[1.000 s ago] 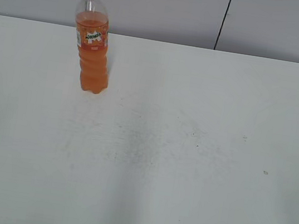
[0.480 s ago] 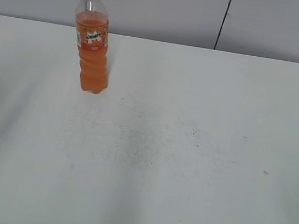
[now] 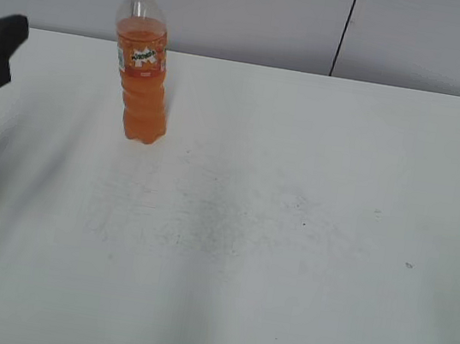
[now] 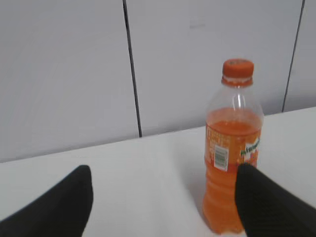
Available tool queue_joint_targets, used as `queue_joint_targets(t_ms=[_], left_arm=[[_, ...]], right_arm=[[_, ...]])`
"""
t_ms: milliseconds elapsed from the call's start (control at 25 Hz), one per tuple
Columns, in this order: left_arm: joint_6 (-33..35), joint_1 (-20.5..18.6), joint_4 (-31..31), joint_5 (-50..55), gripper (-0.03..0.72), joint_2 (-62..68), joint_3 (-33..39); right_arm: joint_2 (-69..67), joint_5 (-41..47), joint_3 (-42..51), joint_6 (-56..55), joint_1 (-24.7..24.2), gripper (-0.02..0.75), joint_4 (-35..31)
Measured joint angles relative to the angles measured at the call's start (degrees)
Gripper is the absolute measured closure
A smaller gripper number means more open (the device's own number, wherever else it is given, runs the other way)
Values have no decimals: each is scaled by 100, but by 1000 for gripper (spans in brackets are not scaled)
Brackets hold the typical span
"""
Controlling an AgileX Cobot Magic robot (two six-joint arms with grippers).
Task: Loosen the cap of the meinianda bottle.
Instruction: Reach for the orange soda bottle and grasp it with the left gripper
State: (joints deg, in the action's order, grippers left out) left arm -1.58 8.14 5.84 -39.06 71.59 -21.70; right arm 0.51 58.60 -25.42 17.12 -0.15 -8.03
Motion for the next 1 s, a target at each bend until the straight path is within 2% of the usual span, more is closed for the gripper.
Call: queue_joint_targets(t_ms=[240, 440, 600, 760, 840, 1000], left_arm=[[-193, 0, 277, -1080, 148, 1559, 19], [-233, 0, 936, -2536, 148, 2632, 19], [-235, -45, 1611, -2916, 148, 3202, 19], [-300, -544, 2838, -2950, 148, 3644, -242], [-503, -893, 3628, -2950, 148, 3805, -552], [-638, -1357, 4625, -2976, 148, 4041, -1292]], right_arm=[[0, 0, 0, 0, 0, 164, 0], [0, 0, 0, 0, 0, 164, 0], [0, 0, 0, 0, 0, 164, 0], [0, 0, 0, 0, 0, 164, 0], [0, 0, 0, 0, 0, 164, 0], [0, 0, 0, 0, 0, 164, 0]])
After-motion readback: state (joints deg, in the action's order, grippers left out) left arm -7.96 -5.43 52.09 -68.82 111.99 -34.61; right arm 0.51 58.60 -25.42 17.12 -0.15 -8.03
